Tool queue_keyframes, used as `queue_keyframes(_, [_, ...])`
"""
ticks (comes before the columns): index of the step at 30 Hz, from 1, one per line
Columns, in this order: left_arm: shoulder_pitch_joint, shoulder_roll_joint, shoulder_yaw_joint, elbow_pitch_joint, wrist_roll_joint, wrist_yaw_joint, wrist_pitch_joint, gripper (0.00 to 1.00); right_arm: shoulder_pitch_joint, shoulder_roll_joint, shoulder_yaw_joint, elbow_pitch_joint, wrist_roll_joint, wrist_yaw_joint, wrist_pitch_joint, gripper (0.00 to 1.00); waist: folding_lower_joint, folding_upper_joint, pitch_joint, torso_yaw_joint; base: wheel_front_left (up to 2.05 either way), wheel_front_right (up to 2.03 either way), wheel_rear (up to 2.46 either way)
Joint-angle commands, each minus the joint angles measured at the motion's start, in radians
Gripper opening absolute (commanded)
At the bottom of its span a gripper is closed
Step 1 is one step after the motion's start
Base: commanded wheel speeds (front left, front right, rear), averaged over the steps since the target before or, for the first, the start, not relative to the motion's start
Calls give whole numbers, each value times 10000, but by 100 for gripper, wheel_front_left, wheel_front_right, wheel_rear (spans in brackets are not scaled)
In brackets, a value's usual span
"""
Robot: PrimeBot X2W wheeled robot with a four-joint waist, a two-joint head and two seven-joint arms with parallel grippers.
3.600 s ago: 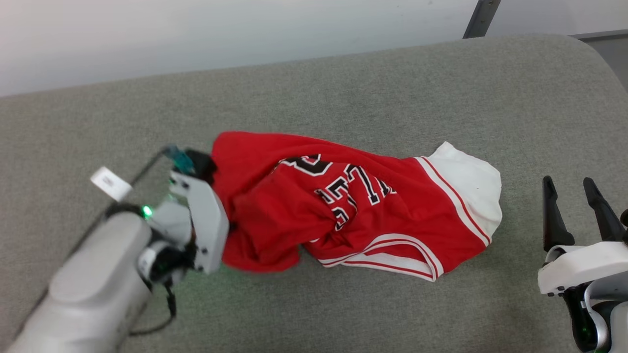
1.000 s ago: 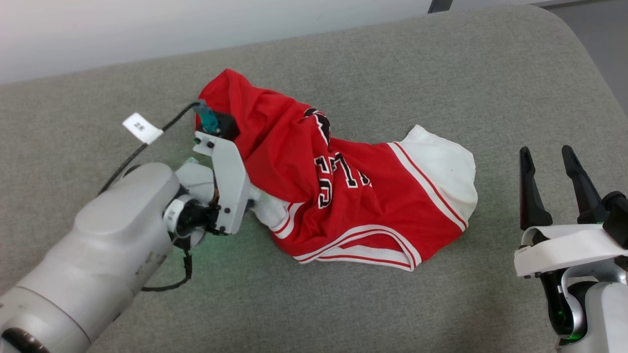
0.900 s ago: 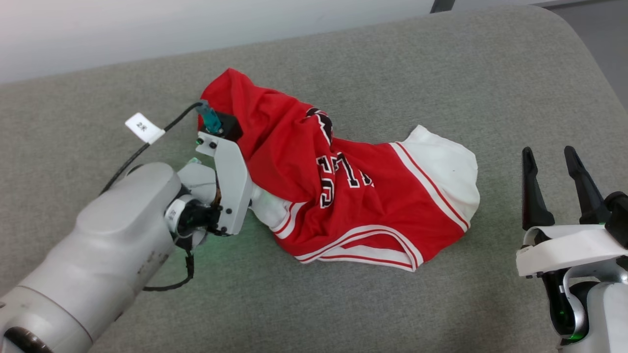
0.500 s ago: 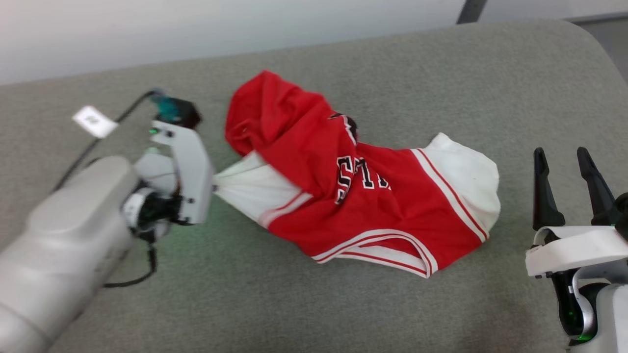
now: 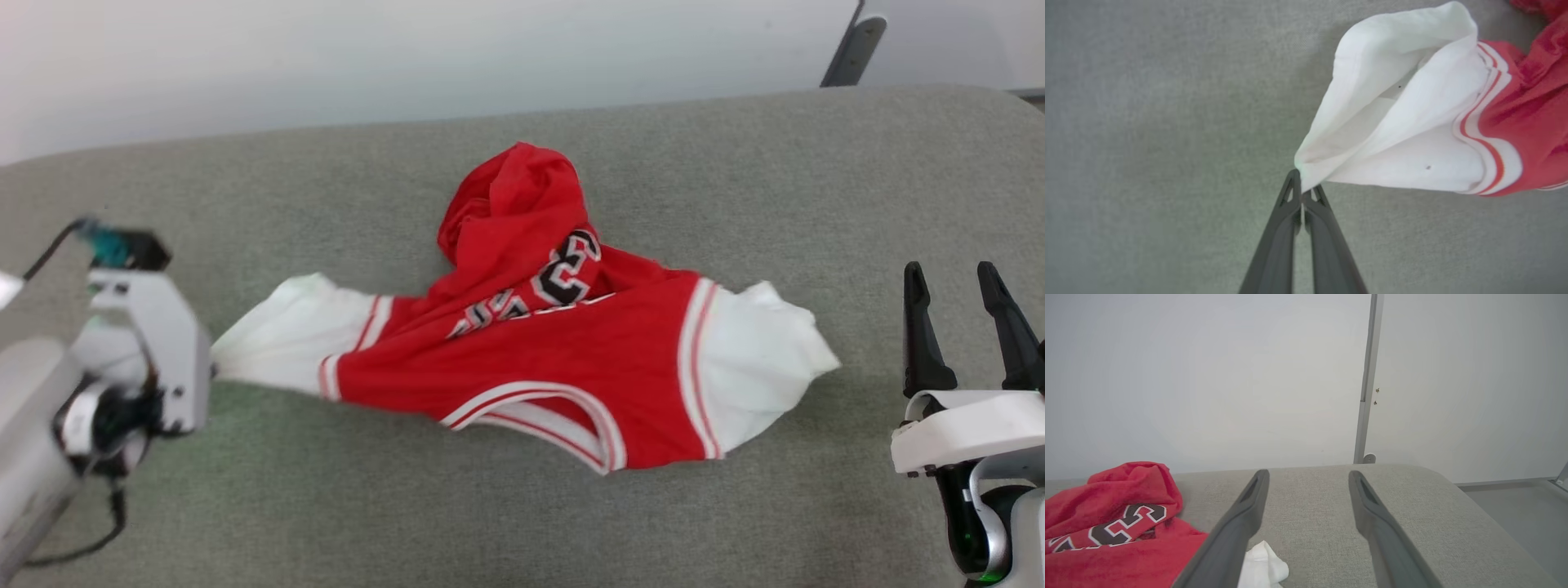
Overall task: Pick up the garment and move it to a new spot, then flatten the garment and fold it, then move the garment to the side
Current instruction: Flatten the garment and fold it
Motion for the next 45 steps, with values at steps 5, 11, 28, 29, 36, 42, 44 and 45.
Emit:
queue_keyframes(5, [1231, 785, 277, -610, -644, 606, -338, 0, 206, -39, -38, -109, 3, -14, 76, 100, 1, 0, -120, 129, 0, 0, 0])
queue_keyframes(11, [2538, 1148, 287, -1136, -1207, 1132, -720, 0, 389, -10, -89, -99, 54, -14, 142, 100, 1, 0, -198, 154, 0, 0, 0])
queue_keyframes(28, [2263, 1353, 216, -2793, -458, 1626, -1119, 100, 778, -88, 124, -72, 54, -15, 377, 100, 1, 0, -963, 235, 0, 0, 0])
queue_keyframes(29, [2181, 1378, 191, -2929, -355, 1672, -1082, 100, 819, -90, 142, -69, 61, -15, 386, 100, 1, 0, -998, 230, 0, 0, 0])
queue_keyframes(36, [1924, 1391, -141, -3153, 52, 1729, -607, 100, 948, -89, 298, -86, 127, -15, 435, 100, 1, 0, -1146, 116, 0, 0, 0])
queue_keyframes(42, [1776, 1173, -610, -2246, 497, 1239, -231, 100, 930, -111, 324, -174, 195, -15, 453, 100, 1, 0, -911, -108, 0, 0, 0])
queue_keyframes(44, [1698, 1086, -676, -1817, 593, 1086, -256, 100, 898, -117, 319, -214, 200, -15, 462, 100, 1, 0, -756, -189, 0, 0, 0])
queue_keyframes(45, [1680, 1042, -708, -1599, 636, 997, -294, 100, 862, -127, 315, -238, 198, -15, 473, 100, 1, 0, -668, -229, 0, 0, 0])
